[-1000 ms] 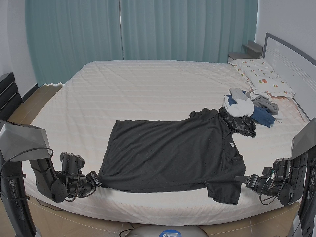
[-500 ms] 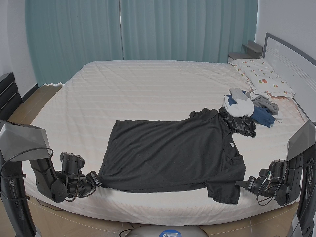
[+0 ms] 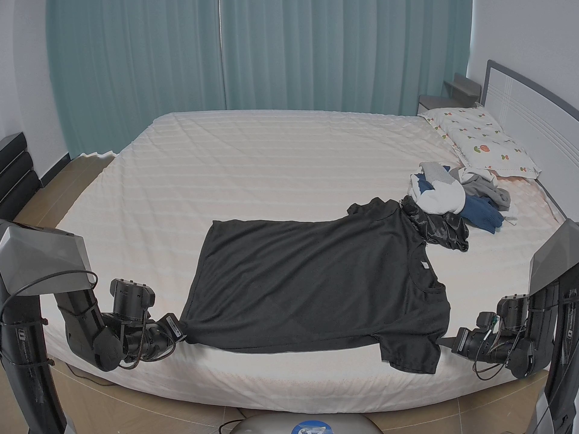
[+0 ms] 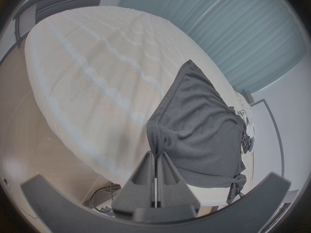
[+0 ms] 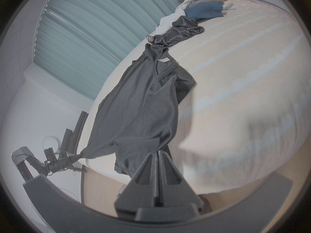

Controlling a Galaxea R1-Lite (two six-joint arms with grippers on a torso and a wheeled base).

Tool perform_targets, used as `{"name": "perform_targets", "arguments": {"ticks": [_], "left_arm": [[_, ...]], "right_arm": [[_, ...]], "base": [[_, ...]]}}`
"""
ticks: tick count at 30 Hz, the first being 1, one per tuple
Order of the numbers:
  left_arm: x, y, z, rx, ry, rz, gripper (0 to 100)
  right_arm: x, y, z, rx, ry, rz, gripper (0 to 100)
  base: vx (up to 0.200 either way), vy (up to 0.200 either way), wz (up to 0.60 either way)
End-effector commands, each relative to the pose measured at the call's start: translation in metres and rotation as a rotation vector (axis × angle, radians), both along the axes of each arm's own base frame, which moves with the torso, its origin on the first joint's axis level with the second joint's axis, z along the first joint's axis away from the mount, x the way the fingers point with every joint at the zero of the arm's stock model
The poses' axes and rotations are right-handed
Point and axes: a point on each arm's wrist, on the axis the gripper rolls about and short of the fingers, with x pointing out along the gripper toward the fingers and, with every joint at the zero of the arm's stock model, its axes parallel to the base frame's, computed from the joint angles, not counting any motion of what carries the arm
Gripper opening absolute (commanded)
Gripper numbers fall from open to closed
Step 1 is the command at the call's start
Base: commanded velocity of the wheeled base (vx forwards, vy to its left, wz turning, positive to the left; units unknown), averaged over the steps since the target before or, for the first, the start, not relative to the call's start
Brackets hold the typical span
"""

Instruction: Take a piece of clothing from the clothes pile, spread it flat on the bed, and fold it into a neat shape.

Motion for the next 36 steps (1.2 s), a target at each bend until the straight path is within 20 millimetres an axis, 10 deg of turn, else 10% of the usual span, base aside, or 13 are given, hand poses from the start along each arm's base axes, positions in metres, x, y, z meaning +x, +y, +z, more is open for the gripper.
{"name": "perform_targets", "arguments": {"ticks": [1, 36], "left_arm": [[0.000, 0.002, 0.003, -0.001, -0.010, 0.008, 0], [-0.016, 0.013, 0.032, 0.077, -0.087, -0.037, 0]], "right_arm": [[-0.013, -0.008, 0.013, -0.014, -0.018, -0.013, 0], [-0.039, -0.029, 0.026, -0.024, -0.005, 0.087, 0]], "base": [[0.000, 0.000, 0.00], [0.000, 0.000, 0.00]]}}
